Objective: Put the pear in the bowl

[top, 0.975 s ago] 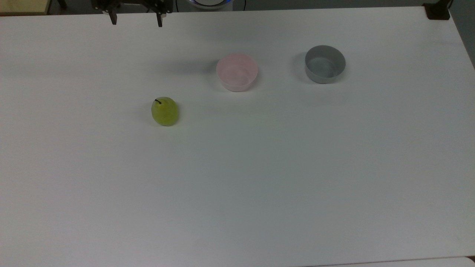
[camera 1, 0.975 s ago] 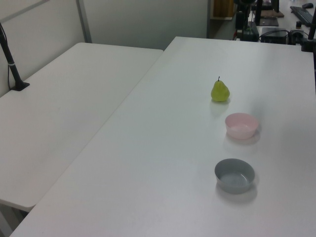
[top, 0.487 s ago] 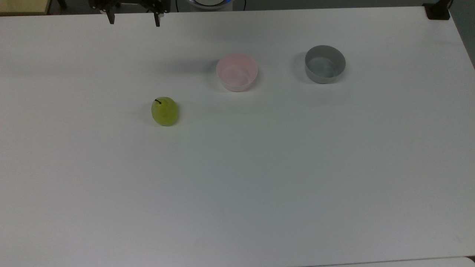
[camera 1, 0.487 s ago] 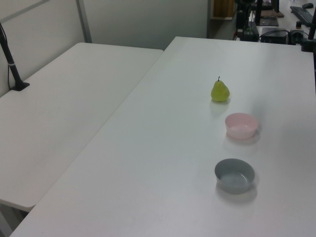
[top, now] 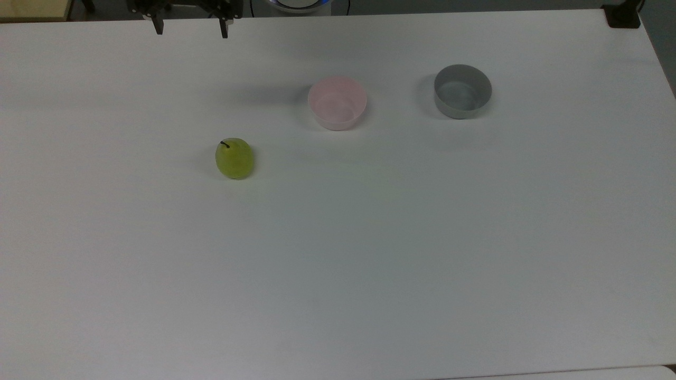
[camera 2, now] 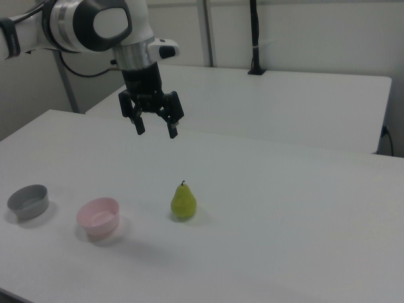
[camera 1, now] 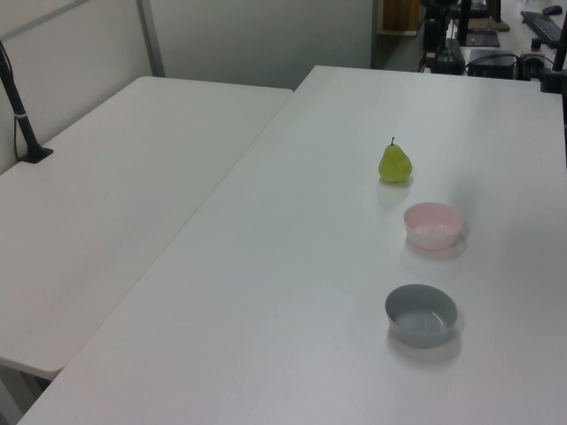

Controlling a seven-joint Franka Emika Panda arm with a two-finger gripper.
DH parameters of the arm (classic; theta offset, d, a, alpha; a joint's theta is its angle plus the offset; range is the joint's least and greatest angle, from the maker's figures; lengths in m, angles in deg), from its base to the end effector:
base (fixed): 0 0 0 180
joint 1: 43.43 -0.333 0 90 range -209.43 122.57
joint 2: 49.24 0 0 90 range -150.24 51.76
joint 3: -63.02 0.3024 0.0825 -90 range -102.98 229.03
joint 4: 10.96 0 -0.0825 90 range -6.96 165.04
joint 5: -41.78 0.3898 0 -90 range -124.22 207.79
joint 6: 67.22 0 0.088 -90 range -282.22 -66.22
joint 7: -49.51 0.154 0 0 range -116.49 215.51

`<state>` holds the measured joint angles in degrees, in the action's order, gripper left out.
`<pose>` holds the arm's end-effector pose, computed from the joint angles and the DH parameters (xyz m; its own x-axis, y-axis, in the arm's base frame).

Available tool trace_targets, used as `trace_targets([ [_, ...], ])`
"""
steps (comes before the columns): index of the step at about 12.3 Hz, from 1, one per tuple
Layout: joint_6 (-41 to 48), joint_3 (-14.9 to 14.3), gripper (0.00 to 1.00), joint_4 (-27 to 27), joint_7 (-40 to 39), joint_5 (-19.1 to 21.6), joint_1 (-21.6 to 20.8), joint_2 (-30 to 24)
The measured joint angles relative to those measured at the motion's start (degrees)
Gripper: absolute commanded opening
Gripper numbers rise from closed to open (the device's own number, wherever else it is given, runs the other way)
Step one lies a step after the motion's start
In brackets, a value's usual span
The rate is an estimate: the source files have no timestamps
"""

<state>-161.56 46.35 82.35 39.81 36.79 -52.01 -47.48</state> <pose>0.5659 -0.0915 0.5267 0.9990 0.0340 -0.0277 0.0364 -0.9951 0.0921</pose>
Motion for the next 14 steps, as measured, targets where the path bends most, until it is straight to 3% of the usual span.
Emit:
trace_targets([
  [5, -3.06, -0.18, 1.00, -0.24, 0.00, 0.00, 0.02, 1.73],
  [8, -5.86, -1.62, 1.00, -0.36, -1.10, 0.00, 0.07, 6.36],
  [14, -10.05, -1.64, 1.00, 0.41, -5.35, 0.00, -2.17, 16.62],
])
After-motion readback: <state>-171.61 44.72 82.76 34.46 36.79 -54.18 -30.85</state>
